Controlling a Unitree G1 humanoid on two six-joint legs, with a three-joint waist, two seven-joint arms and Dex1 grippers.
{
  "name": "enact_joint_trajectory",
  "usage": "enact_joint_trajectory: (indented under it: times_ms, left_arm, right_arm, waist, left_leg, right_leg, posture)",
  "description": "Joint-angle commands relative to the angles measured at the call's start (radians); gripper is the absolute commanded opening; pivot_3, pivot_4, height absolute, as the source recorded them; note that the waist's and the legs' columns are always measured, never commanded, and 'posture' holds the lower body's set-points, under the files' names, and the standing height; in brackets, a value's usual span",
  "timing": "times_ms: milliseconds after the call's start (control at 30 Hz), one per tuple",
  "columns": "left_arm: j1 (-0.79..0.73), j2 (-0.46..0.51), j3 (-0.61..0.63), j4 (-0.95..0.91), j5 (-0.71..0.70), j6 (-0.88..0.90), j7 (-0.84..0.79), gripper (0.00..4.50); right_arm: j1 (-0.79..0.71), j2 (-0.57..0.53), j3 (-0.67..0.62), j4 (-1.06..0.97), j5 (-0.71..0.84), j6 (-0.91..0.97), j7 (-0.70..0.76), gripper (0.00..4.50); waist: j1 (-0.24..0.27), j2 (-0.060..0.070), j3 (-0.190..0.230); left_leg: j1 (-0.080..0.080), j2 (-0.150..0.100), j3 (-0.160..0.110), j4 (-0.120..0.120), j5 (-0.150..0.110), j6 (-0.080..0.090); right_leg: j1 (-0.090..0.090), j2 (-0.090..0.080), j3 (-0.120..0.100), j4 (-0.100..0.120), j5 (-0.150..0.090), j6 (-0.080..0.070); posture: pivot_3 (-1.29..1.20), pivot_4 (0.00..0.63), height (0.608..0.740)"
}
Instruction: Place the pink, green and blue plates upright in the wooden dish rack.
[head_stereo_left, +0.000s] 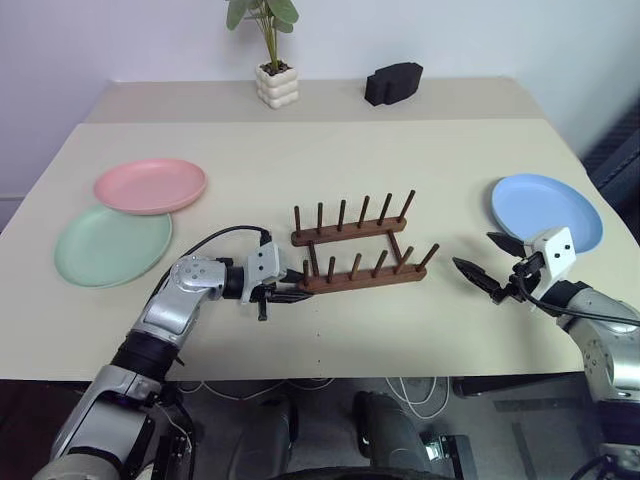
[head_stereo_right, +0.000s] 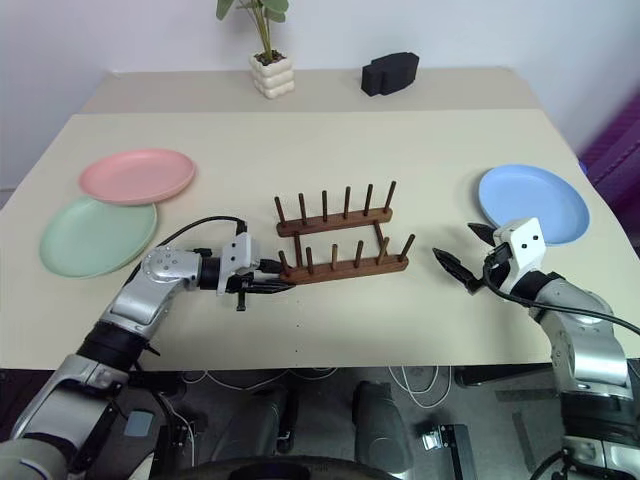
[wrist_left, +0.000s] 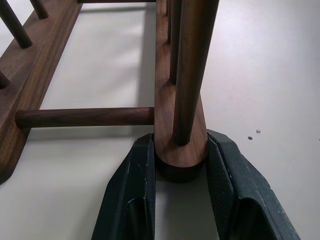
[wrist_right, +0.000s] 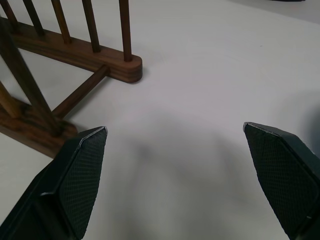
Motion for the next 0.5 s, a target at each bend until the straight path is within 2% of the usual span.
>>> enact_joint_trajectory:
  times_ms: [33,267,300,333,467,500]
  left_arm:
    - [-0.015,-0.013,-0.016,0.036,0.021,-0.028,-0.037,0.84]
    - [-0.024,-0.038,-0.011,0.055,0.022,-0.024,-0.053,0.84]
    - [-0.022,-0.041,-0.007,0.054,0.017,-0.016,-0.054,1.84]
    - [-0.019,-0.041,-0.005,0.05,0.012,-0.006,-0.058,2.14]
    - [0.002,-0.03,0.01,0.027,0.019,-0.007,-0.048,4.21]
    - [0.014,-0.02,0.016,0.011,0.017,-0.001,-0.044,4.48]
  right_arm:
    - [0.014,-0.004,-0.04,-0.072,0.025,0.022,-0.021,4.5]
    - [0.032,-0.005,-0.055,-0.084,0.031,0.028,-0.026,4.5]
    - [0.033,-0.004,-0.056,-0.08,0.029,0.024,-0.024,4.5]
    - [0.033,-0.003,-0.056,-0.075,0.027,0.021,-0.022,4.5]
    - [0.031,-0.003,-0.052,-0.039,0.018,-0.003,-0.005,4.5]
    - [0.032,-0.009,-0.052,-0.027,0.013,-0.009,0.002,4.5]
  waist:
    - [0.0,0.0,0.0]
    - [0.002,0.0,0.0]
    - [0.001,0.0,0.0]
    - [0.001,0.0,0.0]
    - [-0.001,0.0,0.0]
    - [-0.002,0.0,0.0]
  left_leg:
    - [0.0,0.0,0.0,0.0,0.0,0.0]
    - [0.0,0.0,0.0,0.0,0.0,0.0]
    - [0.0,0.0,0.0,0.0,0.0,0.0]
    - [0.0,0.0,0.0,0.0,0.0,0.0]
    - [0.0,0.0,0.0,0.0,0.0,0.0]
    - [0.0,0.0,0.0,0.0,0.0,0.0]
  right_leg:
    - [0.0,0.0,0.0,0.0,0.0,0.0]
    - [0.0,0.0,0.0,0.0,0.0,0.0]
    - [0.0,0.0,0.0,0.0,0.0,0.0]
    - [0.0,0.0,0.0,0.0,0.0,0.0]
    - [0.0,0.0,0.0,0.001,0.0,0.0]
    - [0.0,0.0,0.0,0.001,0.0,0.0]
  posture:
    - [0.0,0.15,0.73]
    - [0.0,0.15,0.73]
    - [0.0,0.15,0.73]
    - [0.0,0.15,0.73]
    - [0.0,0.15,0.73]
    - [0.0,0.15,0.73]
